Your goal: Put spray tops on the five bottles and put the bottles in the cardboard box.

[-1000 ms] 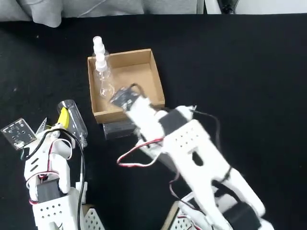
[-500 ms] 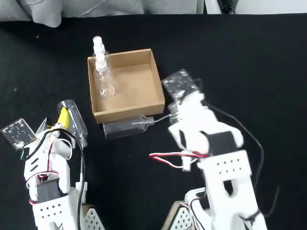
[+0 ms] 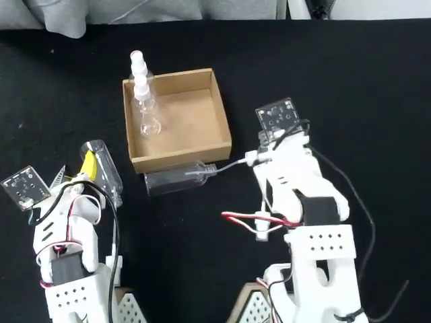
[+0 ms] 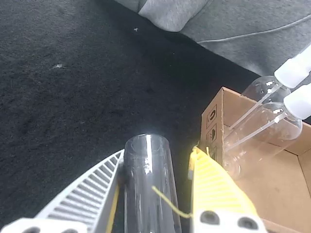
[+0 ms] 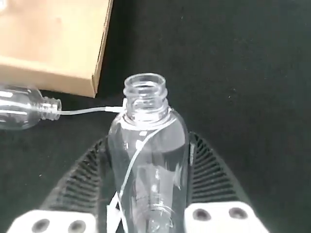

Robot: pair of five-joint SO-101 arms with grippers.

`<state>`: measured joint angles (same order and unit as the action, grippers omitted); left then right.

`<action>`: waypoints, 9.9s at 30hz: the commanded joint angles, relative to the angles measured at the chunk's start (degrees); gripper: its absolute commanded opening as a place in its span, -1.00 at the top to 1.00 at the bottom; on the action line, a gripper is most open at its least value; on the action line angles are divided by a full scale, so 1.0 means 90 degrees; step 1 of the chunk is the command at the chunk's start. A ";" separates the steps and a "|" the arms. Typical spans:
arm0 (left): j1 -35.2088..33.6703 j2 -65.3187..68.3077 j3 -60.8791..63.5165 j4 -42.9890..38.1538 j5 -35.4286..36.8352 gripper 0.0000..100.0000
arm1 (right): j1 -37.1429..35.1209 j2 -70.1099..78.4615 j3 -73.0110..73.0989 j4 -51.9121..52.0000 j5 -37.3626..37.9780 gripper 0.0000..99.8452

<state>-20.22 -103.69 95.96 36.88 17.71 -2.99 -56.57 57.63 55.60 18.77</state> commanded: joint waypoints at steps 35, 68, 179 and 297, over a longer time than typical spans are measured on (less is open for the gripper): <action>-0.0913 -0.0049 0.0024 -0.0020 -0.0039 0.60 | -0.2159 -0.0259 0.0991 -0.1661 -0.1729 0.86; 0.0542 -0.0049 -0.1138 0.1250 -0.1446 0.60 | 0.0703 -0.3580 0.1587 -0.0938 -0.1446 0.86; 0.8063 1.0764 -0.5592 -0.2110 -0.0020 0.61 | 0.3556 -0.3629 0.1988 -0.2481 -0.2989 0.85; 0.4156 0.3311 -0.5241 0.1700 0.2325 0.94 | 0.3282 -0.3629 0.2144 -0.2520 -0.2647 0.86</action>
<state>26.55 -68.62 49.54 50.42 38.20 27.78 -88.04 77.23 34.77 -5.58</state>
